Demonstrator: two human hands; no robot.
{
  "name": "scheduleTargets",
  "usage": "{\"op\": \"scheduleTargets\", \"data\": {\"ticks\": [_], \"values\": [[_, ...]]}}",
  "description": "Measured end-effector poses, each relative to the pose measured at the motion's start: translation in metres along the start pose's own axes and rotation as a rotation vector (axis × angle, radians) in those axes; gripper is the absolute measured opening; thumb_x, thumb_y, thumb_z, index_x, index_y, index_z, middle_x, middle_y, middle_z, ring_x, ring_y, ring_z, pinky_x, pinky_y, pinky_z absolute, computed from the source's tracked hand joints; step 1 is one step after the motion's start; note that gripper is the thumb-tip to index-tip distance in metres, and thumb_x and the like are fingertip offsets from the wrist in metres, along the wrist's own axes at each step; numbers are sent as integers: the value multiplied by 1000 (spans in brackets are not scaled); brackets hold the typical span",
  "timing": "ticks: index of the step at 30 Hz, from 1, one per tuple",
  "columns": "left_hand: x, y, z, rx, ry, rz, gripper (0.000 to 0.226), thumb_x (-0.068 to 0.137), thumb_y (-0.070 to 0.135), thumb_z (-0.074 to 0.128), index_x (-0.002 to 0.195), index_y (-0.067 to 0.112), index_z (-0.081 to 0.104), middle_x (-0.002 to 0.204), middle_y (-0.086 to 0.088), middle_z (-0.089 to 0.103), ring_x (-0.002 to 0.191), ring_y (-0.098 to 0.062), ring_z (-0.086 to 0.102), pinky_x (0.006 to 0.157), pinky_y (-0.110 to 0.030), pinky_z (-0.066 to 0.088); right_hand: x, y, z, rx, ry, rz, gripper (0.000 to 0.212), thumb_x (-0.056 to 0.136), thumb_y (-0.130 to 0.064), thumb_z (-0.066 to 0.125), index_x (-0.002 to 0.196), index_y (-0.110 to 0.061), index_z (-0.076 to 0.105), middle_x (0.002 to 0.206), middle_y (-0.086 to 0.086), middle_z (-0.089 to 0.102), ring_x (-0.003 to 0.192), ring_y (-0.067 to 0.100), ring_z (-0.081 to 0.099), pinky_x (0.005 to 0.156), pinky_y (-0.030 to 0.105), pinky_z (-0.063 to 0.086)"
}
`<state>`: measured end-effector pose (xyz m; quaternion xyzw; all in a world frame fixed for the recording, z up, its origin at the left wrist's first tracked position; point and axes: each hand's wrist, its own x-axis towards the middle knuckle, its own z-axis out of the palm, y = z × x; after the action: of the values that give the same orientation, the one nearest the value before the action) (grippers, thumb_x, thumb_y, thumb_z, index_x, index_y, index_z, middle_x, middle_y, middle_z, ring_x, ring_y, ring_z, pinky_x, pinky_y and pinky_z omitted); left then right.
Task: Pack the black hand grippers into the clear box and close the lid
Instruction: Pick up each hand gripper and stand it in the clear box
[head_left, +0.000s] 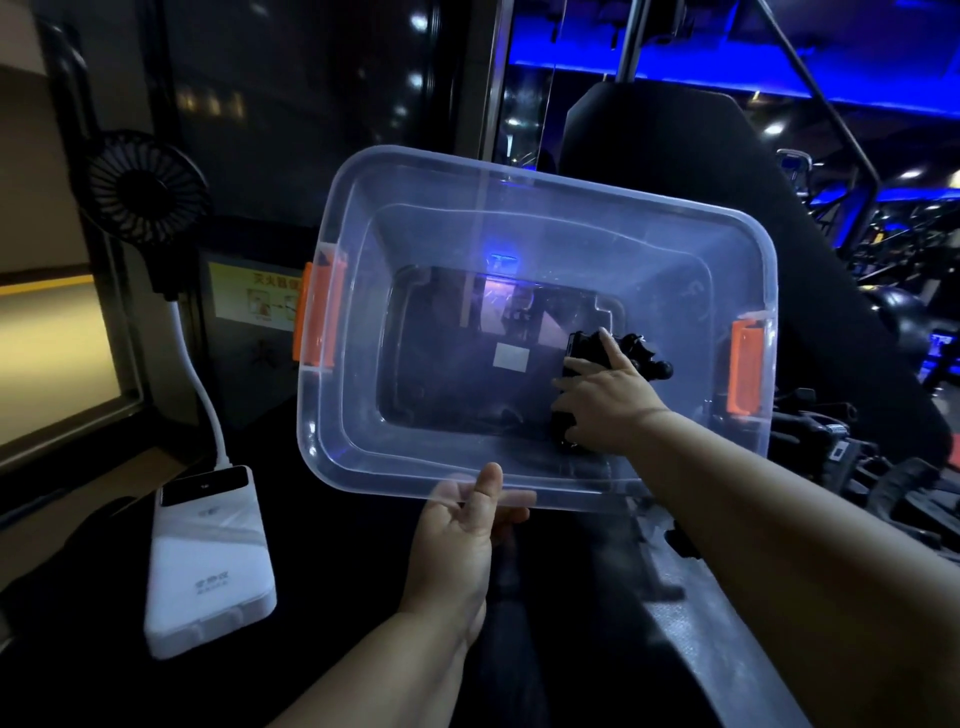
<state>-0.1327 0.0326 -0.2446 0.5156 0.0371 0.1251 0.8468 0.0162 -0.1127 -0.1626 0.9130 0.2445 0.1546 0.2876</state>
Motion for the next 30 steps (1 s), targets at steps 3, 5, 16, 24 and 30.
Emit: {"op": "scheduleTargets", "data": {"ticks": [3, 5, 16, 24, 30], "values": [[0, 1, -1, 19, -4, 11, 45, 75, 46, 53, 92, 4, 54, 78, -6, 75, 67, -8, 66, 70, -26, 44, -14, 9, -11, 104, 49, 27, 37, 88, -47, 52, 125, -43, 57, 148, -17, 38, 146, 12, 10, 113, 54, -18], [1, 0, -2, 36, -7, 11, 45, 78, 46, 54, 95, 4, 55, 80, -5, 75, 67, -6, 66, 70, -26, 44, -29, 12, -16, 253, 152, 87, 34, 88, -44, 56, 122, -40, 61, 146, -16, 41, 145, 10, 12, 117, 47, -9], [-1, -1, 0, 42, -15, 27, 21, 95, 32, 51, 83, 14, 52, 69, 2, 73, 58, -2, 64, 67, -23, 46, -162, -4, 24, 642, 767, 440, 28, 85, -38, 55, 98, -20, 72, 102, 1, 64, 101, 25, 56, 92, 36, 40], [-8, 2, 4, 38, 9, 37, 21, 96, 31, 49, 80, 17, 51, 65, 5, 72, 63, -8, 62, 69, -23, 45, -226, 14, 55, 497, 352, 929, 40, 86, -52, 57, 118, -29, 60, 123, 2, 56, 127, 24, 37, 110, 52, 13], [-9, 2, 4, 59, 7, 17, 20, 95, 34, 50, 88, 16, 52, 69, 5, 73, 67, -7, 64, 71, -23, 46, -245, 14, 66, 583, 173, 1092, 63, 87, -67, 39, 135, -27, 45, 151, -1, 32, 144, 15, 8, 112, 58, -6]]}}
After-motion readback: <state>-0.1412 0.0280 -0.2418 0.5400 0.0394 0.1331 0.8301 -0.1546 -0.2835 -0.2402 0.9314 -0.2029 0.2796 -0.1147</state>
